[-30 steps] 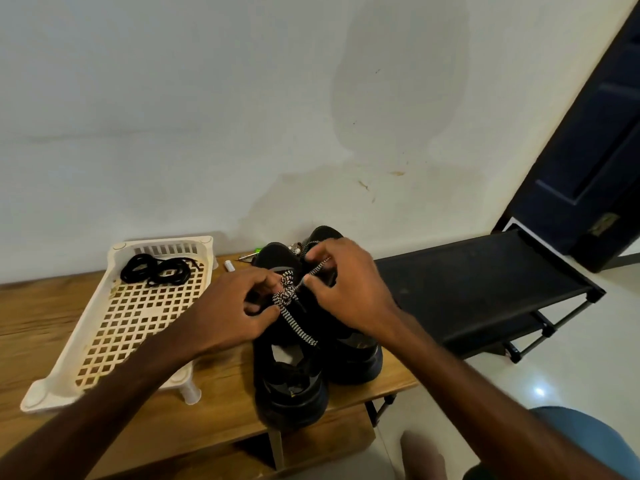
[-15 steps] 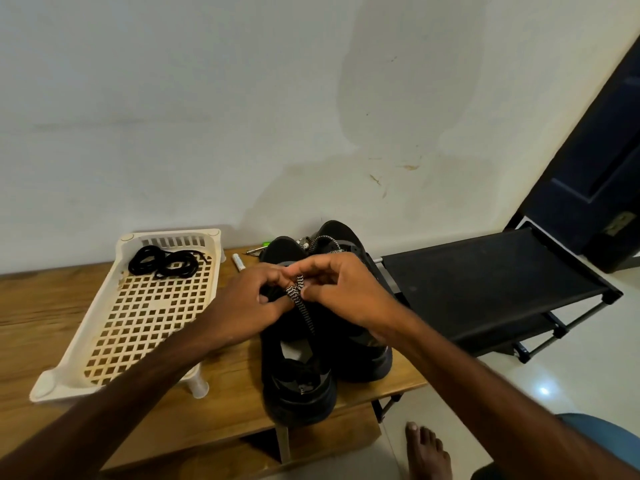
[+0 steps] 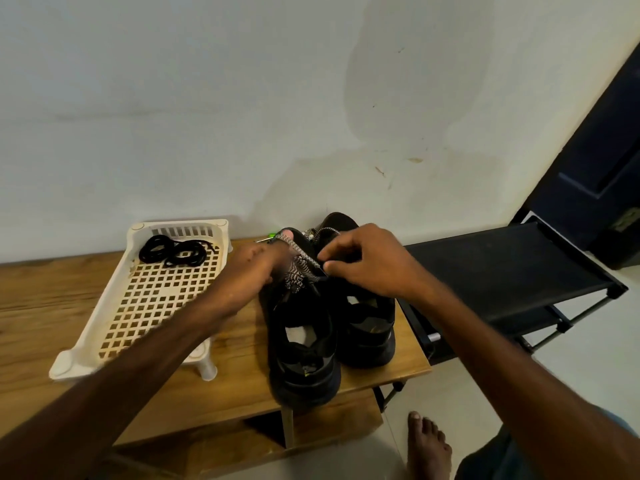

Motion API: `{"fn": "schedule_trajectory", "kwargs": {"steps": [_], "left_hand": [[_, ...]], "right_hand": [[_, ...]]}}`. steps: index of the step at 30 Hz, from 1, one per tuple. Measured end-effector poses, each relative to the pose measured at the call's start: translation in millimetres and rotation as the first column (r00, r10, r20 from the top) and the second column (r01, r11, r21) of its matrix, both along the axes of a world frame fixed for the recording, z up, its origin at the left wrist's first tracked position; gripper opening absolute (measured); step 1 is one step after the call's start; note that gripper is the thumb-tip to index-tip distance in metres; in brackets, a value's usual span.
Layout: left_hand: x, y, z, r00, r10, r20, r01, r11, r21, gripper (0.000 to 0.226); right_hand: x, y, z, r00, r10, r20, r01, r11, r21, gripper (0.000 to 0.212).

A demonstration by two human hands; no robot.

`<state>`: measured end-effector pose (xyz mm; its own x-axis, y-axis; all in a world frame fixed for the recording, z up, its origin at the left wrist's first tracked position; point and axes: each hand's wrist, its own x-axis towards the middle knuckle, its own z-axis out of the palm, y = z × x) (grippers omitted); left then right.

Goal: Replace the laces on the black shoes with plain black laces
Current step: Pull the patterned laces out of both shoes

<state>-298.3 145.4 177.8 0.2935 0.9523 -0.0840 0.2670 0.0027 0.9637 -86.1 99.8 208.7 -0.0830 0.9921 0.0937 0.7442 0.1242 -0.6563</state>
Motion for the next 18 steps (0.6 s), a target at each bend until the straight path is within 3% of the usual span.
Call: {"fn": "schedule_trajectory", "kwargs": {"steps": [3,6,9,10,11,13,15,16,18], "left_hand": [[-1,0,16,0.979,0.071,0.192,-0.051,0.993,-0.105,0.046],[-9,1,27,0.918,0.055,0.393,0.014,0.985,-0.17,0.042],[-20,8,33,0.831,0.087,0.549,0.017,0.983,-0.182,0.027],[-23,11,32,0.832,0.123,0.541,-0.034,0.984,-0.172,0.022],[-26,13,29,0.882,0.164,0.443,-0.121,0.985,-0.124,0.018],[-28,17,18,0.978,0.209,-0.009,-0.206,0.97,0.133,0.012],[-26,16,4,0.858,0.171,-0.485,-0.035,0.96,0.278,0.019],[-25,14,0,0.76,0.143,-0.635,0.032,0.966,0.256,0.031],[-22,13,-5,0.636,0.111,-0.764,0.082,0.974,0.209,0.051]], "right_hand": [[-15,-4,0,0.997,0.067,0.043,-0.069,0.996,0.058,0.02],[-27,-5,-9,0.988,0.105,0.109,-0.104,0.994,-0.013,0.021],[-36,-5,-13,0.994,0.079,0.076,-0.079,0.997,-0.007,0.009],[-37,-3,-11,0.997,0.059,0.049,-0.06,0.998,0.015,0.009],[-37,-1,-8,0.999,0.034,0.002,-0.034,0.999,0.03,0.009],[-35,3,1,0.987,-0.032,-0.16,0.042,0.998,0.055,0.013],[-29,5,11,0.908,-0.094,-0.407,0.131,0.989,0.064,0.013],[-26,6,15,0.843,-0.105,-0.528,0.164,0.984,0.066,0.012],[-18,9,21,0.734,-0.098,-0.672,0.222,0.97,0.101,0.011]]}}
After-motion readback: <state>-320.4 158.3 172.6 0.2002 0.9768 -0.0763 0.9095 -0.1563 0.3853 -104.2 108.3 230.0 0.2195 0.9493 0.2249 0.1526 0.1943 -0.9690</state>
